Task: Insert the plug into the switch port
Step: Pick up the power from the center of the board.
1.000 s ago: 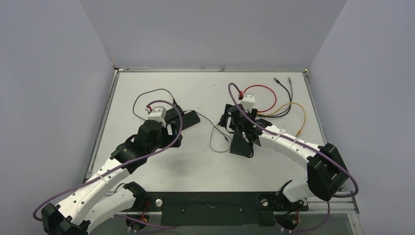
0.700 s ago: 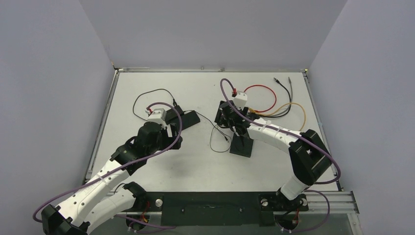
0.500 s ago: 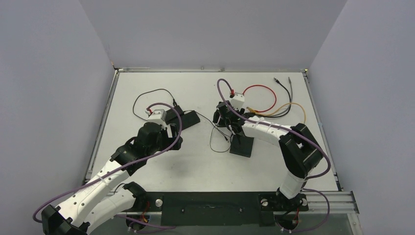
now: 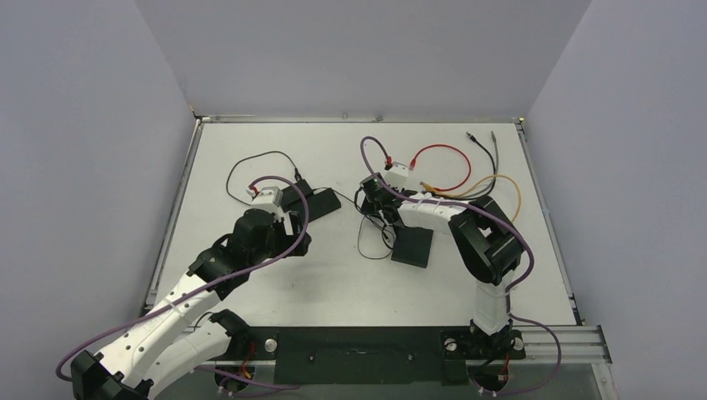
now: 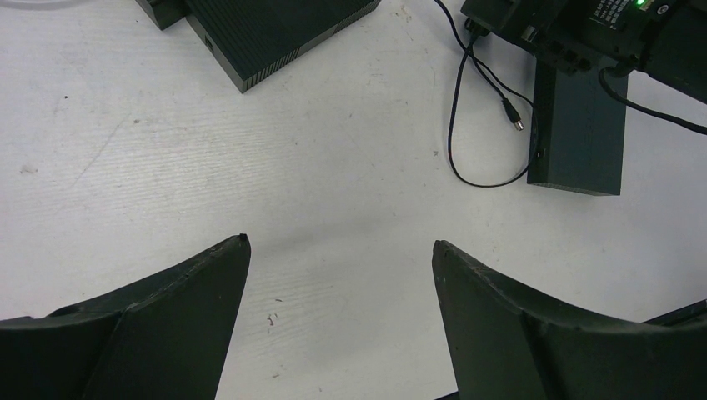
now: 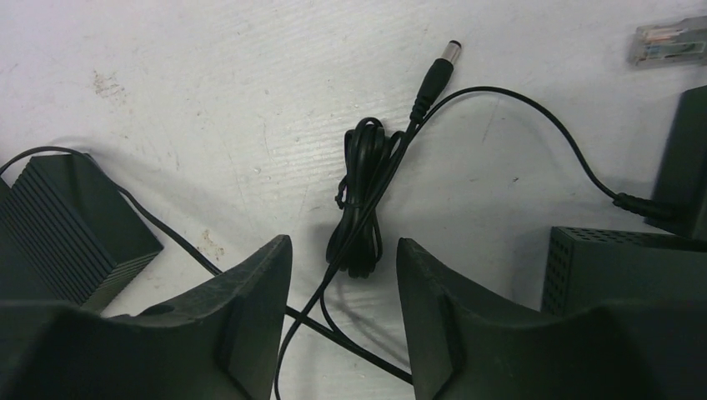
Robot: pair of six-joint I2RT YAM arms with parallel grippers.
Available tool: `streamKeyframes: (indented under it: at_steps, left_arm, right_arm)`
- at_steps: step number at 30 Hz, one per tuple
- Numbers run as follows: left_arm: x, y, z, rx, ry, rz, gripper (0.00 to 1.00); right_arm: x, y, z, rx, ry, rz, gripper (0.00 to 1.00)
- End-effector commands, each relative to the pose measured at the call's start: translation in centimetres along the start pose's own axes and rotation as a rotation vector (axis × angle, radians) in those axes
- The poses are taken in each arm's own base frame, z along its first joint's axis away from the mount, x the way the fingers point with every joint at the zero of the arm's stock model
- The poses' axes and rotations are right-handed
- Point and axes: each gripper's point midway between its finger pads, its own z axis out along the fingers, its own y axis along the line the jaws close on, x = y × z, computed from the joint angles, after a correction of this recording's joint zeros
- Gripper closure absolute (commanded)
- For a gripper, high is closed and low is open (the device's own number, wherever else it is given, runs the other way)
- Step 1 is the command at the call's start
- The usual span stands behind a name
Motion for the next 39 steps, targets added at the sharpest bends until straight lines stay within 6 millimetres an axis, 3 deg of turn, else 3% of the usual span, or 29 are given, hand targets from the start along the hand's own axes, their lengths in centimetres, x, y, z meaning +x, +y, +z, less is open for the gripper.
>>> streamKeyframes:
  at_steps: [1,5,8,21,28,39]
  left_arm:
    - [-1.2,-0.6,-0.2,0.034,-0.048,-0.016,0.21]
    - [-1.1,-0.6,-0.2,0.034,-0.043,-0.018,0.21]
    - [-1.1,-0.6,-0.3,0.036,-0.044,-0.02,0.21]
    - [-1.3,-0.8,-0.7,0.053,-0.05,-0.03,0.21]
    - [-1.5,-0.9,-1.0,0.059,-0.056,-0.03,0.22]
    - [-1.4,-0.7,-1.3,0.06,-0.062,-0.033,0.22]
  right_arm:
    - [-2.0,2.0,0.6,-0.043,-0.046,0.055,0.58]
    - [-1.8,2.2,0.9,-0.045,-0.037,0.055,0.72]
    - [-1.7,2.0,0.9,-0.042,-0.034,0.053,0.77]
    - [-2.1,0.9,-0.4,-0.024,-0.059,0.046,0.72]
    - [-2.7,1.8,-1.9,-0.056,-0.074,0.049,0.69]
    - [-1.8,2.9,-2.9,-0.073,-0.063,0.034,0.68]
